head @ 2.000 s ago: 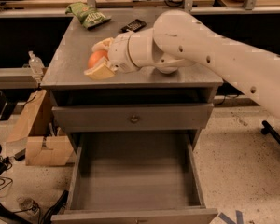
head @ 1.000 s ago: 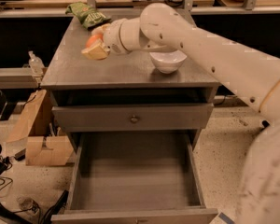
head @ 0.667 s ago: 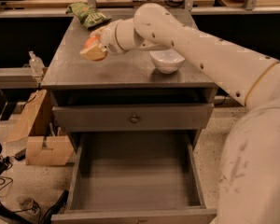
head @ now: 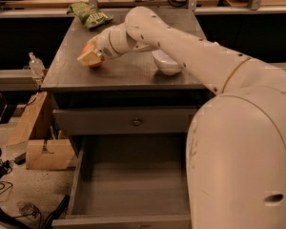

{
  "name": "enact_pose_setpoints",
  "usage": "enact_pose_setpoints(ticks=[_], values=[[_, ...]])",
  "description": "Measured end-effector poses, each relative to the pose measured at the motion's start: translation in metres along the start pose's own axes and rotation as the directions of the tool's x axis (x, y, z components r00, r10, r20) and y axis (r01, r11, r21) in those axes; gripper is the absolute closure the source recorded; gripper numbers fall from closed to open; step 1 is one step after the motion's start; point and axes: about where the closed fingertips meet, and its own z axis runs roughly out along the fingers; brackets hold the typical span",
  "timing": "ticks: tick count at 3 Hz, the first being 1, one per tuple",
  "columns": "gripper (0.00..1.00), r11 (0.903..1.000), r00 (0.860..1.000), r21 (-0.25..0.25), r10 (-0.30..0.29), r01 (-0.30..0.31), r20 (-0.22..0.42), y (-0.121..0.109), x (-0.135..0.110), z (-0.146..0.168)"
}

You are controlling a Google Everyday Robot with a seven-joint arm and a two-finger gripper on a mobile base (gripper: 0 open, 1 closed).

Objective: Pick orange from middle drawer and place on counter

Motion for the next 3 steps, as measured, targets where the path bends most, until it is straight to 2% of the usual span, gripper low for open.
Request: enact_pose_setpoints(ticks=[1,2,3], values=[[0.83,1.0000,1.000,-0.002,0.002,-0.002,-0.002,-0.0016,-0.0044,-0.0015],[0.60,1.0000,1.000,-0.002,0.002,-0.002,-0.002,-0.0019,-0.0054,-0.0021],[0.29,1.0000,1.000,-0.008,0.002,-0.002,-0.003,0.0007,-0.0054,0.0014]])
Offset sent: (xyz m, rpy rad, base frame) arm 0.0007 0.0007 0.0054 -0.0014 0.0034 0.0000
